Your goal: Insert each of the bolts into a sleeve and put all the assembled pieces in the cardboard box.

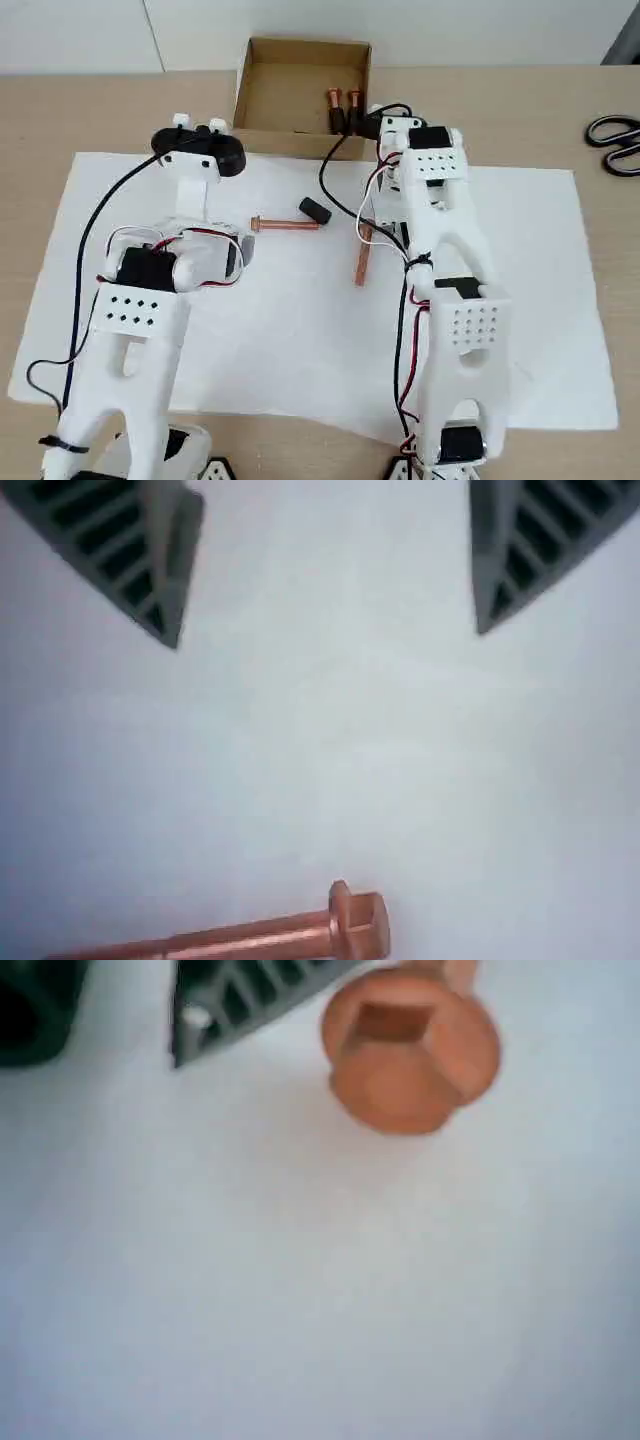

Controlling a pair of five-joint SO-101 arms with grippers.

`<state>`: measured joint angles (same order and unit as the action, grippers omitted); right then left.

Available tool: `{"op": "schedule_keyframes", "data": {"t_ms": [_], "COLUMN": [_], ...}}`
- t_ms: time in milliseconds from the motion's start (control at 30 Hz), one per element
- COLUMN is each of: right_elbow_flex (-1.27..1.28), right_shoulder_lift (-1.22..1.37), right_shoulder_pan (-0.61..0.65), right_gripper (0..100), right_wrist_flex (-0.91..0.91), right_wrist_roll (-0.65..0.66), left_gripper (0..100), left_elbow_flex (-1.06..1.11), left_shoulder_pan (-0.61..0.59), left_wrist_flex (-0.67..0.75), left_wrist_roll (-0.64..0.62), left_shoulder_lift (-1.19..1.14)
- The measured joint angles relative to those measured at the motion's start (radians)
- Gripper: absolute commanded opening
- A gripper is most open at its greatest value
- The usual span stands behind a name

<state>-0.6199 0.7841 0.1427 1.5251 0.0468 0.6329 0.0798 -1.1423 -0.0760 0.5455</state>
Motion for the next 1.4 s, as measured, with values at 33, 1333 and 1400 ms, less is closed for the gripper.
{"op": "schedule_keyframes", "data": {"t_ms": [33, 1333, 1400], "right_elbow_flex": [-0.008, 0.002, 0.002], "right_shoulder_lift": [0.011, -0.207, -0.239], "right_shoulder_pan": [0.000, -0.038, -0.037], "right_gripper": [19.0, 0.4, 0.4], "right_wrist_flex": [0.002, 0.106, 0.121], "right_wrist_roll": [0.000, -0.012, -0.012], "left_gripper": [18, 18, 18], "left_elbow_flex": [0.000, 0.000, -0.009], "left_shoulder_pan": [0.000, 0.000, 0.000], "left_wrist_flex": [0.000, 0.000, 0.000], "left_wrist_roll": [0.000, -0.002, -0.037], "left_shoulder_lift": [0.000, 0.000, -0.002]}}
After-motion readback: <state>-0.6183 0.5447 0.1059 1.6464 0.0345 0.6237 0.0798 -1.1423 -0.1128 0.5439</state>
